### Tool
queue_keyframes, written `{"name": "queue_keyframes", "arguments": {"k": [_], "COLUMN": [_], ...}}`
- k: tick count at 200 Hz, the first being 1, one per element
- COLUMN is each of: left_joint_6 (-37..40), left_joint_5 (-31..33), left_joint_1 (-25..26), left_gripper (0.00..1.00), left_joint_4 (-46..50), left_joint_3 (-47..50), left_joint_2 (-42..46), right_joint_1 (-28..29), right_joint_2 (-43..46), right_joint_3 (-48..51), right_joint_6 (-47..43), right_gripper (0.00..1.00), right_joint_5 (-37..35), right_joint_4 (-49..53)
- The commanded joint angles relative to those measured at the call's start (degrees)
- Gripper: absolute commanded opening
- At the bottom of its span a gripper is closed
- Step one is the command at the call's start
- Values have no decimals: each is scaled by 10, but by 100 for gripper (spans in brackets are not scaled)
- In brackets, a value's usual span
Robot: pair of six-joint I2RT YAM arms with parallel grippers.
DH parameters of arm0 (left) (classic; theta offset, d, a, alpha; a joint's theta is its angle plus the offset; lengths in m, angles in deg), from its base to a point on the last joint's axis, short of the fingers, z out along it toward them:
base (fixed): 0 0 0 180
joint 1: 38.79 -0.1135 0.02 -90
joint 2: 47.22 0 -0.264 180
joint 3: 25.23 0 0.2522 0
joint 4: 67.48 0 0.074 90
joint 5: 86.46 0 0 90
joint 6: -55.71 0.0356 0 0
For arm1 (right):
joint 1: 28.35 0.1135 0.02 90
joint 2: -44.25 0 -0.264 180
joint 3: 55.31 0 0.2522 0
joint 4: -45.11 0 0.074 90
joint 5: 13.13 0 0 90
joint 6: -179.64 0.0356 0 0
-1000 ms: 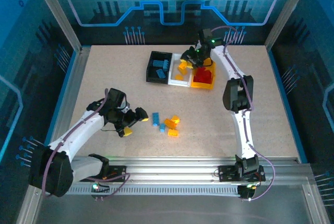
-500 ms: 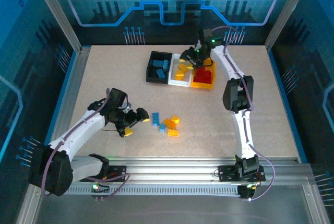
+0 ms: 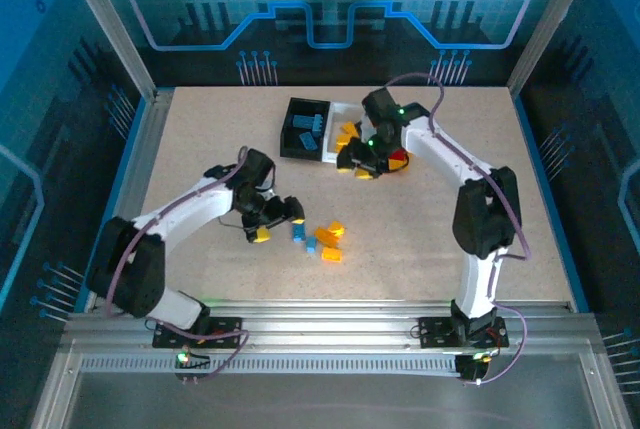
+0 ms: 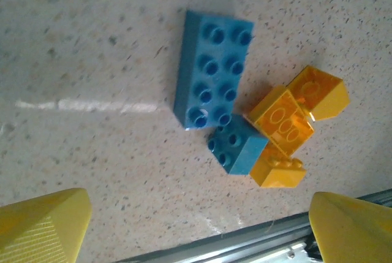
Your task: Sort the legos into containers by color
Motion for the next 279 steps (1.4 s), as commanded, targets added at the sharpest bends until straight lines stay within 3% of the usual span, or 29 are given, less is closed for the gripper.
{"name": "queue_keyframes", "arguments": {"k": [1, 28, 76, 169, 212, 249, 279], "left_joint_6": [55, 76, 75, 80, 88, 100, 107], "left_joint_5": [33, 62, 95, 130, 138, 100, 12], "left_joint_1": [18, 36, 64, 71, 63, 9, -45], "left_gripper": [93, 89, 83, 54, 38, 35, 34], "left_joint_4": [43, 75, 100, 122, 124, 118, 106], "left_joint_3": [-55, -107, -158, -171, -158, -173, -247], "left_joint_2": [-54, -117, -194, -263, -245, -209, -208], "right_joint_1": [6, 22, 32, 47, 54, 54, 54], "right_joint_2": [40, 78, 104, 102, 95, 99, 107], "right_joint_3": [83, 163, 204, 201, 181, 182, 187], "right_joint_6": [-19, -17, -7, -3, -9, -9, -8], "right_gripper": [50, 49, 49, 49, 49, 49, 49], "right_joint_5": [-26, -35, -33, -29, -35, -39, -46], "right_joint_4": [-22, -34, -44, -44, -33, -29, -22]}}
